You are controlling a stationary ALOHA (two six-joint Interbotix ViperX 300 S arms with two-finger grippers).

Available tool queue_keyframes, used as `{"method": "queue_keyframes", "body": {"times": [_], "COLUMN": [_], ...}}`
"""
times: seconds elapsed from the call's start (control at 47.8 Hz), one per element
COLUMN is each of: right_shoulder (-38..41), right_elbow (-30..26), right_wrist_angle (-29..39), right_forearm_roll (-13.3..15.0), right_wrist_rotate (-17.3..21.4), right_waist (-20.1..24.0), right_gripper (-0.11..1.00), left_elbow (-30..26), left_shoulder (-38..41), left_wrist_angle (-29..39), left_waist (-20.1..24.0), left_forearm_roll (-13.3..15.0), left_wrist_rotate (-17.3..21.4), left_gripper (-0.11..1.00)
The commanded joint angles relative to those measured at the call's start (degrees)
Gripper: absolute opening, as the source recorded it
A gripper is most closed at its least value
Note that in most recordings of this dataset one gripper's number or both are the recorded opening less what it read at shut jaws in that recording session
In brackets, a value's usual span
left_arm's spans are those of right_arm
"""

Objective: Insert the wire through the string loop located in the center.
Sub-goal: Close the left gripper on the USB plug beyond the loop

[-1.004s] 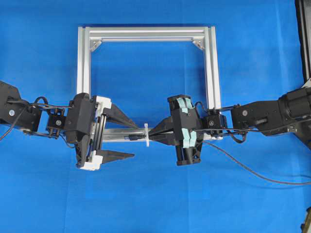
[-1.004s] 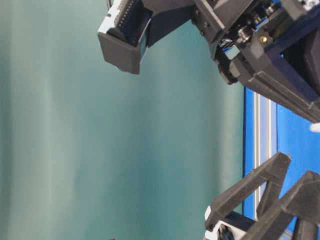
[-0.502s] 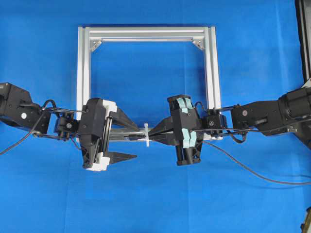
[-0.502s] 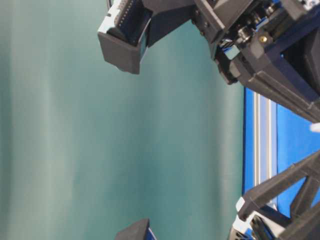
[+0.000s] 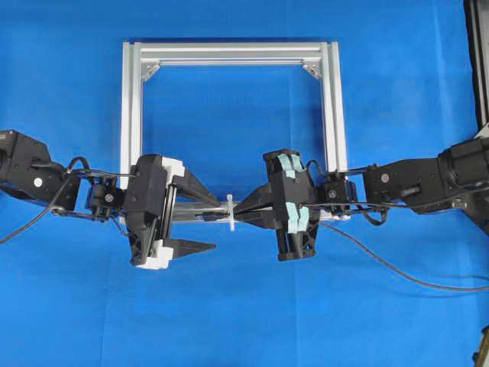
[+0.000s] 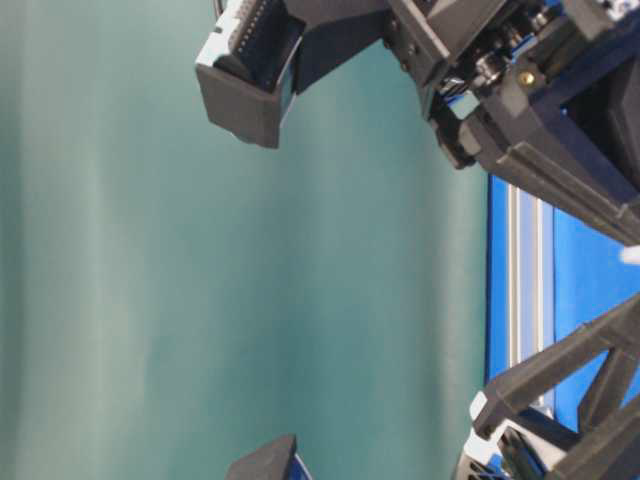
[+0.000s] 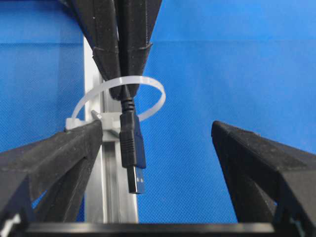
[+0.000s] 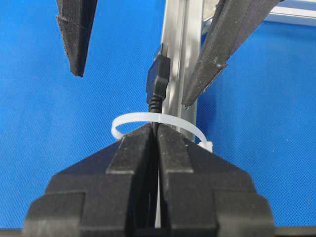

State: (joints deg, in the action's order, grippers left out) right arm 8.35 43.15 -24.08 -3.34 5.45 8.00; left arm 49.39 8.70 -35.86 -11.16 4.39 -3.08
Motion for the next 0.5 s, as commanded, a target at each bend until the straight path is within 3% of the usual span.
{"method": "queue_keyframes", "body": {"times": [0.0, 0.481], "right_shoulder": [-0.62, -0.62], "right_elbow": [-0.88, -0.88], "right_wrist_angle": [-0.44, -0.35], "right_forearm_roll": [0.09, 0.09], "right_wrist_rotate": [-0.09, -0.09], "right_waist": [0.09, 0.09], "right_gripper": [-0.03, -0.03], "left_elbow": [-0.7, -0.7], "left_shoulder": [-0.79, -0.79], "left_wrist_angle": [-0.26, 0.09], "left_waist": [0.26, 0.18], "left_forearm_roll": [0.09, 0.09], "left_wrist_rotate": [0.09, 0.0], "left_gripper": [0.86, 0.86]}}
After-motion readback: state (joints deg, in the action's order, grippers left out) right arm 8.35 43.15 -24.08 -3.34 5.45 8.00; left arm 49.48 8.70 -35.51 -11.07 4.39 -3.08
